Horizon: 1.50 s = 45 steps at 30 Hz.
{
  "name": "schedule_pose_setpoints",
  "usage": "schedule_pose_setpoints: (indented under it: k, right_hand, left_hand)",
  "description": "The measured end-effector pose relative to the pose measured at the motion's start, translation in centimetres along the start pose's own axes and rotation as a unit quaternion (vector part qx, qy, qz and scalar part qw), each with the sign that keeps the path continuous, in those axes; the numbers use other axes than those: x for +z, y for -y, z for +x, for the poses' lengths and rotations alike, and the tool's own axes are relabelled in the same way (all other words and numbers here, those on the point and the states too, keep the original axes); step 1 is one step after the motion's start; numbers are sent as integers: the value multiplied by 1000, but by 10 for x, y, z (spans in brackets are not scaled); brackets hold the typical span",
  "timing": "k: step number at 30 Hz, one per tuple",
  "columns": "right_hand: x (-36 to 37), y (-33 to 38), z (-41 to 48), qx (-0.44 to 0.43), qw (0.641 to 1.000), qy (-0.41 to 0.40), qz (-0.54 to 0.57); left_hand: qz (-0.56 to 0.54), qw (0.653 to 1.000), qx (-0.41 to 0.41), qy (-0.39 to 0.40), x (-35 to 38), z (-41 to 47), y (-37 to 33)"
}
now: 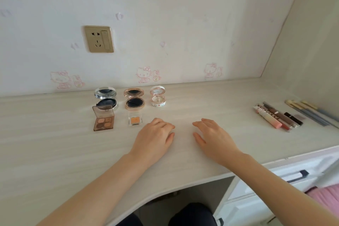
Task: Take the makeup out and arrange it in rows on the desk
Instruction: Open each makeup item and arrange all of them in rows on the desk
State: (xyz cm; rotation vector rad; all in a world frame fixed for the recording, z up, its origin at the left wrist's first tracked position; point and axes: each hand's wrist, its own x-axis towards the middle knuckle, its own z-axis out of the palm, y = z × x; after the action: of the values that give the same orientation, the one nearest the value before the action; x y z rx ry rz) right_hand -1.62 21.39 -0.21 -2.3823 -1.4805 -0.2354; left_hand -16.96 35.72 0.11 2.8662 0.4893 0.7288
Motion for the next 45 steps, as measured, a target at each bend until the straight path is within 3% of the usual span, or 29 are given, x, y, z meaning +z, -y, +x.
schedule_pose_setpoints:
  k: [13, 24, 34, 39, 45]
  right_hand:
    - [-68, -123, -78, 126, 990, -39, -55]
    - [-105, -222, -86, 226, 970, -39, -86]
    - [-102, -295, -57, 290, 952, -35, -87]
    - [-97, -315, -44, 299, 950, -14, -93]
    - [-91, -333, -36, 294, 945, 38, -138]
  left_hand:
    - [-70, 990, 116, 34, 62, 70, -126]
    - [-95, 975, 196, 48, 102, 152, -210]
    - [-161, 977, 123, 68, 141, 224, -263]
    - [-200, 970, 46, 130, 159, 250, -281]
    - [-197, 960, 23, 197, 172, 266, -295]
